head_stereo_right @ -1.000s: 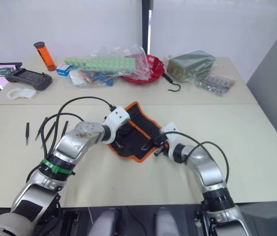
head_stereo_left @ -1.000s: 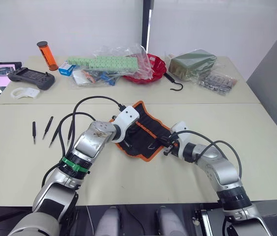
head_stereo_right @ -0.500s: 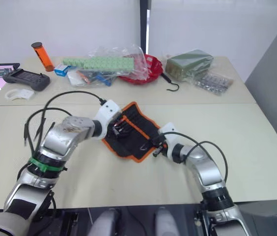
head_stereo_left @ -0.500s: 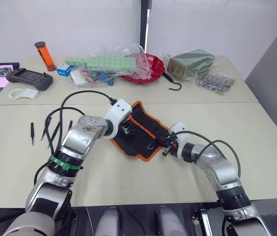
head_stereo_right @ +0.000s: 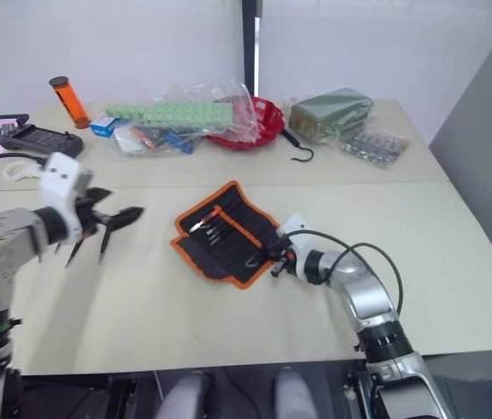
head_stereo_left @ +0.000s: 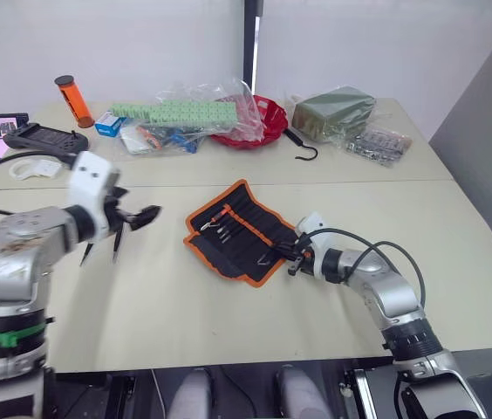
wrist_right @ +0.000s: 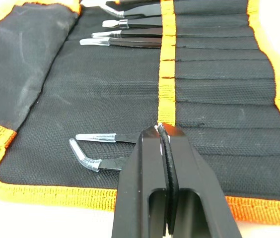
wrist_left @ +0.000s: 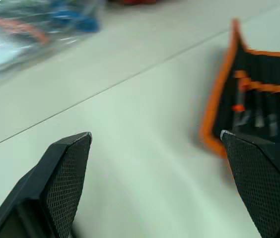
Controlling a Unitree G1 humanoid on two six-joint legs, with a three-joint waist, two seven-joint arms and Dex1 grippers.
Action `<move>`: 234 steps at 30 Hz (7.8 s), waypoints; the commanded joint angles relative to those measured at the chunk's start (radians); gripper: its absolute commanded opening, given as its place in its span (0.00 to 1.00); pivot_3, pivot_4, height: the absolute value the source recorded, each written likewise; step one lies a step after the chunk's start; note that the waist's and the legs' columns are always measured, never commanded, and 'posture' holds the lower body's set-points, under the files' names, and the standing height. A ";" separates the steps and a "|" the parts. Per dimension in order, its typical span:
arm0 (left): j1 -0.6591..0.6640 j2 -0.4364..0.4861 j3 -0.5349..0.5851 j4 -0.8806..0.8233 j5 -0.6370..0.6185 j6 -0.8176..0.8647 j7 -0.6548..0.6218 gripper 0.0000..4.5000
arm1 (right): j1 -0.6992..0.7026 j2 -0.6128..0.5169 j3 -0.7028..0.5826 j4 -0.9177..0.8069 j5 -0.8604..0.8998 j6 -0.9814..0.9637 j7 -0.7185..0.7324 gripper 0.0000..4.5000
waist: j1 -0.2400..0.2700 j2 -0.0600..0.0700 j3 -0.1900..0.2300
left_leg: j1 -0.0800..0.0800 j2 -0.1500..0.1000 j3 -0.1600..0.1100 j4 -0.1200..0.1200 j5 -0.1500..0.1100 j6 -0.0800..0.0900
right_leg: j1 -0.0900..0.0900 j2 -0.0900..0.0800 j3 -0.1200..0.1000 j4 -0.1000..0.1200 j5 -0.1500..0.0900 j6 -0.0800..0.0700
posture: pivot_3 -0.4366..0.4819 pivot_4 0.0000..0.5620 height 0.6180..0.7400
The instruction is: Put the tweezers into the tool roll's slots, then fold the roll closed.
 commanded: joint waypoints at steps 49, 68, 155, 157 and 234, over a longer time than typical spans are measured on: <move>0.294 -0.242 0.306 0.210 -0.028 -0.353 0.470 0.93 | 0.035 -0.010 0.029 0.090 -0.044 0.001 0.069 0.00 | 0.024 -0.012 -0.010 | 0.014 0.010 0.003 -0.001 -0.005 -0.007 | 0.016 0.009 0.000 -0.010 -0.002 -0.004 | 0.48 0.27 1.00; 0.103 -0.225 0.180 0.422 0.025 -0.349 0.562 0.59 | 0.054 -0.030 0.037 0.026 -0.051 0.030 0.056 0.00 | 0.023 -0.012 -0.010 | 0.012 0.012 0.002 -0.002 -0.007 -0.009 | 0.014 0.010 0.000 -0.010 -0.001 -0.005 | 0.48 0.27 1.00; -0.353 -0.171 -0.663 0.078 0.018 0.187 -0.009 0.01 | 0.141 0.045 -0.026 -0.035 -0.020 0.001 -0.083 0.00 | 0.021 0.001 -0.002 | 0.010 0.014 0.002 -0.001 -0.007 -0.009 | 0.013 0.014 0.002 -0.010 -0.005 0.002 | 0.48 0.27 1.00; -0.356 -0.182 -0.667 0.090 0.021 0.198 0.003 0.01 | 0.138 0.045 -0.026 -0.030 -0.020 -0.001 -0.081 0.00 | 0.020 0.001 -0.002 | 0.010 0.014 0.002 -0.001 -0.007 -0.009 | 0.013 0.014 0.002 -0.010 -0.005 0.002 | 0.48 0.27 1.00; -0.636 -0.470 -0.774 0.870 0.385 -0.566 -0.204 0.01 | 0.183 0.039 0.034 -0.071 -0.043 0.020 -0.102 0.00 | 0.020 0.001 -0.002 | 0.010 0.013 0.002 0.000 -0.007 -0.009 | 0.013 0.014 0.002 -0.010 -0.005 0.003 | 0.48 0.27 1.00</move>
